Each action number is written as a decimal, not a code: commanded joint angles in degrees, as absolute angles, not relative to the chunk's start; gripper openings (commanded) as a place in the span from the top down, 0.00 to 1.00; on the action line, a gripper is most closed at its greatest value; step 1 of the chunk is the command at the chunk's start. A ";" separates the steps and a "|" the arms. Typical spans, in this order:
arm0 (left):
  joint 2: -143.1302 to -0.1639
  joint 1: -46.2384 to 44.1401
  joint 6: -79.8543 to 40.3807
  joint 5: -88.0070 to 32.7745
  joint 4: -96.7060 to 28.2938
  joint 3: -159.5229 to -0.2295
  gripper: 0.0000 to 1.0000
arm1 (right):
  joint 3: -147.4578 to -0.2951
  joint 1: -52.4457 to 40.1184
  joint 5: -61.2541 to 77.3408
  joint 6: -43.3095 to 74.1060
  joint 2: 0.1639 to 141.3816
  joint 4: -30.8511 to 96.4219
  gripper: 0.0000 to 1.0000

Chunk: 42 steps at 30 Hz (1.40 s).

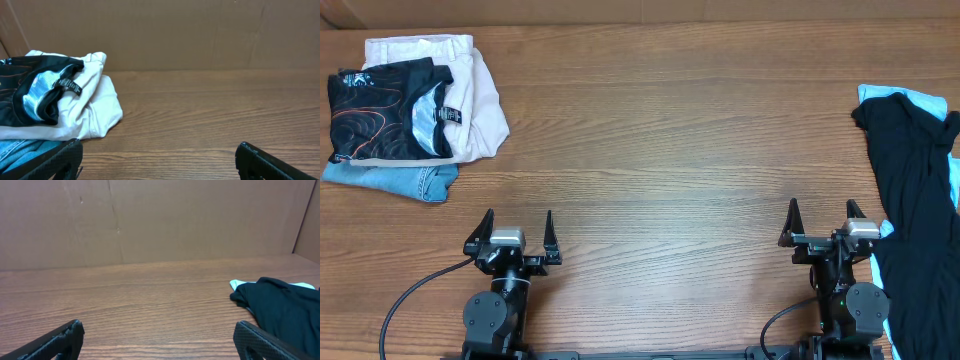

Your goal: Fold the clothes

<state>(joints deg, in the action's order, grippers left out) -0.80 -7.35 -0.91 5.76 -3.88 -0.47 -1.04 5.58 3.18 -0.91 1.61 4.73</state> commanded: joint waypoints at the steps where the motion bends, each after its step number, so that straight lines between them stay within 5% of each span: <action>1: -0.36 -6.87 -0.16 5.23 -3.86 -0.27 0.00 | -0.49 5.82 3.55 -1.10 1.32 4.45 0.00; 42: -0.36 -6.87 -0.19 4.45 -3.86 -0.27 0.00 | -0.49 5.82 3.79 2.22 1.30 4.43 0.00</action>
<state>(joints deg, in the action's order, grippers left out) -0.80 -7.35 -0.89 5.15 -3.88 -0.47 -1.04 5.58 3.22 0.45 1.61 4.73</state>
